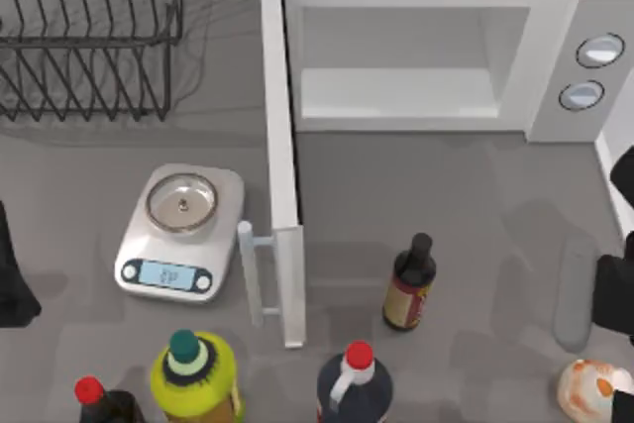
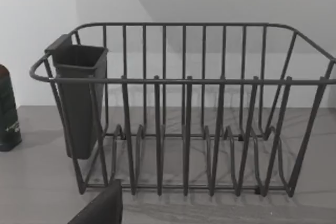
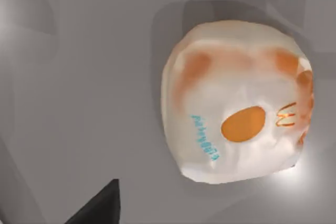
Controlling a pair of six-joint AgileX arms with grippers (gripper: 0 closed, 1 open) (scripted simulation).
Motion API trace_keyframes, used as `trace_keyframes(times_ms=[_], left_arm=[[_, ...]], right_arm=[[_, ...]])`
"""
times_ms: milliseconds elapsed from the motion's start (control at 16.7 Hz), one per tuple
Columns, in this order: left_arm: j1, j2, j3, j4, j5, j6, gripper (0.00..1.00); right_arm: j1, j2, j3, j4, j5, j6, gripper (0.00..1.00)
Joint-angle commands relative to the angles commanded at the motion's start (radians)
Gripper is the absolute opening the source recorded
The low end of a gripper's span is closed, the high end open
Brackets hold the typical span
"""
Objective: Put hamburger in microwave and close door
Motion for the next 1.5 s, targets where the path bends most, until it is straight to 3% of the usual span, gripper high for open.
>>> trace_keyframes(times_ms=[540, 1020, 1380, 1500], left_arm=[[0.0, 0.0, 0.0, 0.0, 0.0, 0.0, 1.0], [0.0, 0.0, 0.0, 0.0, 0.0, 0.0, 1.0], [0.0, 0.0, 0.0, 0.0, 0.0, 0.0, 1.0], [0.0, 0.0, 0.0, 0.0, 0.0, 0.0, 1.0]], right_arm=[[0.013, 0.05, 0.02, -0.014, 0.0, -0.032, 1.0], [0.018, 0.219, -0.141, 0.324, 0.0, -0.026, 1.0], [0.019, 0.243, -0.163, 0.363, 0.0, -0.026, 1.0], [0.019, 0.243, -0.163, 0.363, 0.0, -0.026, 0.85]])
